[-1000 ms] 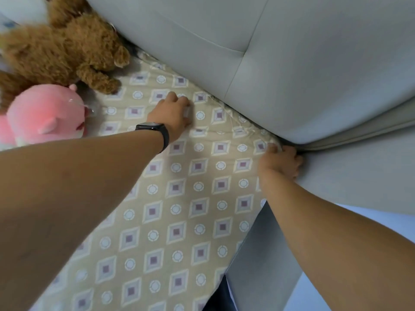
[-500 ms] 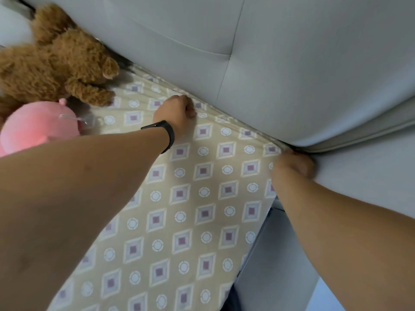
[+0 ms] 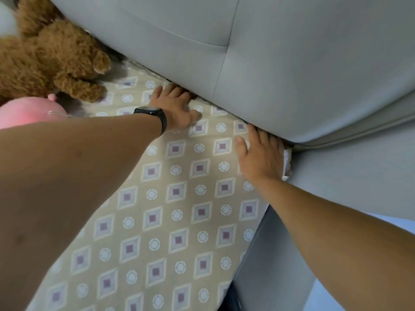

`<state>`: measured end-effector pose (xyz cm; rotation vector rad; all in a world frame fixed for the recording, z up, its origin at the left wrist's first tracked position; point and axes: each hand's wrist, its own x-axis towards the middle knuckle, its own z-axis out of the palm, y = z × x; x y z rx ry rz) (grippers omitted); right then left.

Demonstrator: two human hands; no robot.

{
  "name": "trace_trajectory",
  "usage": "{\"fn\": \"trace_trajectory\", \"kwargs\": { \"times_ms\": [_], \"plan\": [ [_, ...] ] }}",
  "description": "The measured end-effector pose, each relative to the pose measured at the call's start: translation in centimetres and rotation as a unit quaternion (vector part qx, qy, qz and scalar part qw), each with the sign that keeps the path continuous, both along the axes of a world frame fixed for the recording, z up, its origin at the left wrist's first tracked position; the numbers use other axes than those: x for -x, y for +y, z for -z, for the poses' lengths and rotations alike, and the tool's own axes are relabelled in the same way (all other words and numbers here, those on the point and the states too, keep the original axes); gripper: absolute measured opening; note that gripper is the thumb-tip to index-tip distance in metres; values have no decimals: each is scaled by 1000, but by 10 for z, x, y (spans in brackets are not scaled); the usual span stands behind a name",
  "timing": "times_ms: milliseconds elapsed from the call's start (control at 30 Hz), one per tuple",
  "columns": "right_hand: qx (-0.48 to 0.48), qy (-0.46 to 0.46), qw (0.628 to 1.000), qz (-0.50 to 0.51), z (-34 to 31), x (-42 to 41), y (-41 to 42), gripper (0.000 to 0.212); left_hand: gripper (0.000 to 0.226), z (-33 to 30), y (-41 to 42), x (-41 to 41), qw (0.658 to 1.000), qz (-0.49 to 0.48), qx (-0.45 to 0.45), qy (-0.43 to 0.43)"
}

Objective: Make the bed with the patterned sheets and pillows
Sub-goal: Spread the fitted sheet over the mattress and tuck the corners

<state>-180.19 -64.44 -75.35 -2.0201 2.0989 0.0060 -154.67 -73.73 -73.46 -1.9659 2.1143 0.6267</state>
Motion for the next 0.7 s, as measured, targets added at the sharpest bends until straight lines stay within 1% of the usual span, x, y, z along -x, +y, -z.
{"fn": "trace_trajectory", "kwargs": {
  "times_ms": [67,133,200,267,367,433,533,600,633,700],
  "plan": [
    [-45,9,999,9,2,7,-11,49,80,5,-2,4,1000,-10,-12,-13],
    [-95,-19,995,13,4,10,-32,54,81,7,-3,10,1000,-15,-4,-24],
    [-138,-54,989,15,4,16,-45,61,78,8,9,15,999,-26,23,-17],
    [-165,-55,985,13,2,20,-44,63,79,11,37,20,998,-51,31,-7],
    [-160,3,987,22,-9,15,-8,66,78,10,98,25,999,-43,-18,-17],
    [-163,24,986,19,-18,6,23,69,78,3,140,26,998,-36,-56,-21],
    [-231,52,972,-18,-28,5,61,69,81,-13,200,35,992,-25,-126,-14],
    [-292,66,953,-52,-55,7,80,70,87,-37,243,35,984,-5,-180,-13],
    [-318,58,944,-64,-69,8,88,71,90,-47,261,35,978,9,-206,-7],
    [-334,20,940,-74,-122,2,113,70,93,-93,302,31,972,12,-234,7]
  ]
}}
